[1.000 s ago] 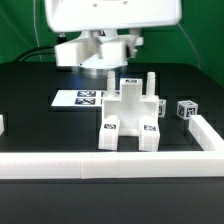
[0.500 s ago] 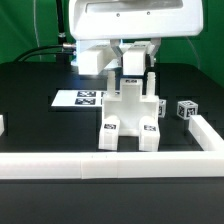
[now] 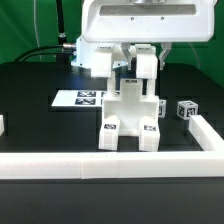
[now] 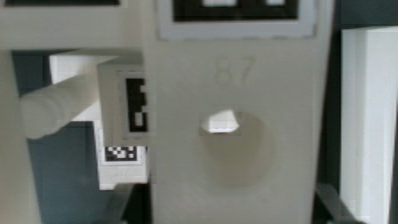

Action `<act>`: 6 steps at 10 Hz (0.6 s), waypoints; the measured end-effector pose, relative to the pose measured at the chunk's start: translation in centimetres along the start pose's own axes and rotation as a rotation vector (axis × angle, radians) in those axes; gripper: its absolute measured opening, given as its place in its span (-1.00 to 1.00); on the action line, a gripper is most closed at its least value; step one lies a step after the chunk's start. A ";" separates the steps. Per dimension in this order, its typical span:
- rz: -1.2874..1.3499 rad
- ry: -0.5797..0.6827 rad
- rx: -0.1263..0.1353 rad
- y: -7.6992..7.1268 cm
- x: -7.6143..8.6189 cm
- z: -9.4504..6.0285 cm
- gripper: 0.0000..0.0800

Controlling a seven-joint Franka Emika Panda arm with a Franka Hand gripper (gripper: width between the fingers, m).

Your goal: Assemble chair

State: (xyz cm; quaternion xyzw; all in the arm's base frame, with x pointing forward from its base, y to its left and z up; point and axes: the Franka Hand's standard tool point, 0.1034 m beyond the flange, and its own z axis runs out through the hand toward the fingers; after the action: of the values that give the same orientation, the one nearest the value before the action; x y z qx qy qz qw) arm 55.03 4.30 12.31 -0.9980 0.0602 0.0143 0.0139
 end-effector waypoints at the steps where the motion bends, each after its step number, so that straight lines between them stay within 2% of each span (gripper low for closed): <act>1: 0.007 0.000 0.000 0.0 0.0 0.0 -0.29; 2: 0.026 0.001 0.000 -0.2 -0.1 0.1 -0.29; 4: 0.060 0.008 0.003 -1.5 -0.4 0.5 -0.29; 6: 0.039 0.051 0.006 -1.8 0.2 0.5 -0.29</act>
Offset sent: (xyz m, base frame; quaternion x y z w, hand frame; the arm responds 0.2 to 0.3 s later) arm -0.0041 0.0242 -0.0046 0.0150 0.0160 0.0827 0.9963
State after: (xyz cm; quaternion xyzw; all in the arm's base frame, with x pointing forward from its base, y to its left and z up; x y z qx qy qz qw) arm 55.47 6.09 11.86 -0.9966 0.0798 -0.0112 0.0153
